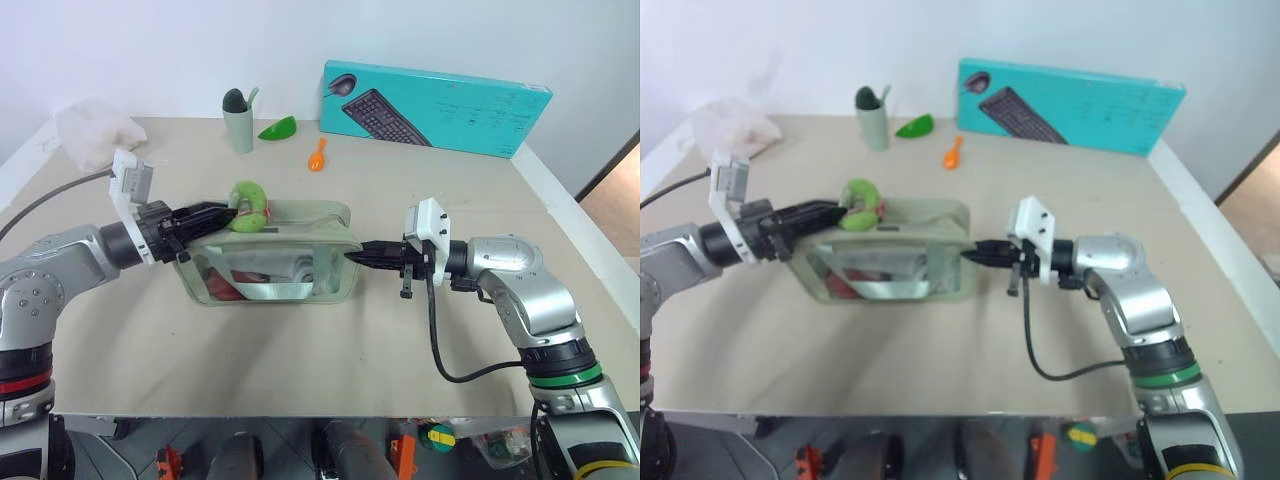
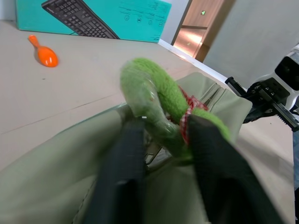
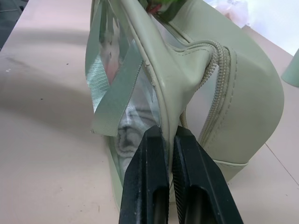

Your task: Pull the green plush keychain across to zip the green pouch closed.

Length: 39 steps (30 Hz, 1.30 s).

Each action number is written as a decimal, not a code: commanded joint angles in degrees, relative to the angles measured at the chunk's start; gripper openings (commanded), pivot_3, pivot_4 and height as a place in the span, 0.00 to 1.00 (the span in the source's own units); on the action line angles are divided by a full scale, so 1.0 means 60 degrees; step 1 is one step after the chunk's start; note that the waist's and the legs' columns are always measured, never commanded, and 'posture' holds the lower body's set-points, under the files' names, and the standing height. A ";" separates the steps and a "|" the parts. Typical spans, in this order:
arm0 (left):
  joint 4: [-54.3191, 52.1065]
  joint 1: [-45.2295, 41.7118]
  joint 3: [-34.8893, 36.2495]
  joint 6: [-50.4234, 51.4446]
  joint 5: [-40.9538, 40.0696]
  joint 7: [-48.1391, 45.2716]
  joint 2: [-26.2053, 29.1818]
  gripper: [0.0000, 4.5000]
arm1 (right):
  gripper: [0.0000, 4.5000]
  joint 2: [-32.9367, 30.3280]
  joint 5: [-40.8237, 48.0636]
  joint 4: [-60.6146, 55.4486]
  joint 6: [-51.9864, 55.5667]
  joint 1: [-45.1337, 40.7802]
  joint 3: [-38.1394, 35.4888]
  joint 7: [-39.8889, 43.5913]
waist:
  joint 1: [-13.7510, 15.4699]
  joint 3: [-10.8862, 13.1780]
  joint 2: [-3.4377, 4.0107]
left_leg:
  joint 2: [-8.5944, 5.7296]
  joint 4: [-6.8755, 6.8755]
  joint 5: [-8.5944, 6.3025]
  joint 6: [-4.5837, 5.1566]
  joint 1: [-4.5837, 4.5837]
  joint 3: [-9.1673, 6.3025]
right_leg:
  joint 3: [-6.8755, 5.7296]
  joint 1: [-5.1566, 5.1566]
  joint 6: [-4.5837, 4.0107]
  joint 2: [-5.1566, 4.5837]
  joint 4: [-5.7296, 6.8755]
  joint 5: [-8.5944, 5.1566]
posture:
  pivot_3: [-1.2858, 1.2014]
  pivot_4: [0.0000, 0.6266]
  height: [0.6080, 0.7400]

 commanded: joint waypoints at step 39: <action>-0.0096 0.2878 0.1319 -0.0756 -0.0101 -0.1447 -0.0294 0.01 | 0.00 -0.0254 0.0157 -0.0514 0.0158 0.0041 -0.0325 -0.0025 | -0.0074 0.0006 -0.0009 | 0.0003 -0.0116 -0.0003 -0.0005 0.0005 -0.0020 | -0.0018 -0.0014 -0.0025 -0.0001 -0.0053 -0.0048 | 0.52 0.24 1.00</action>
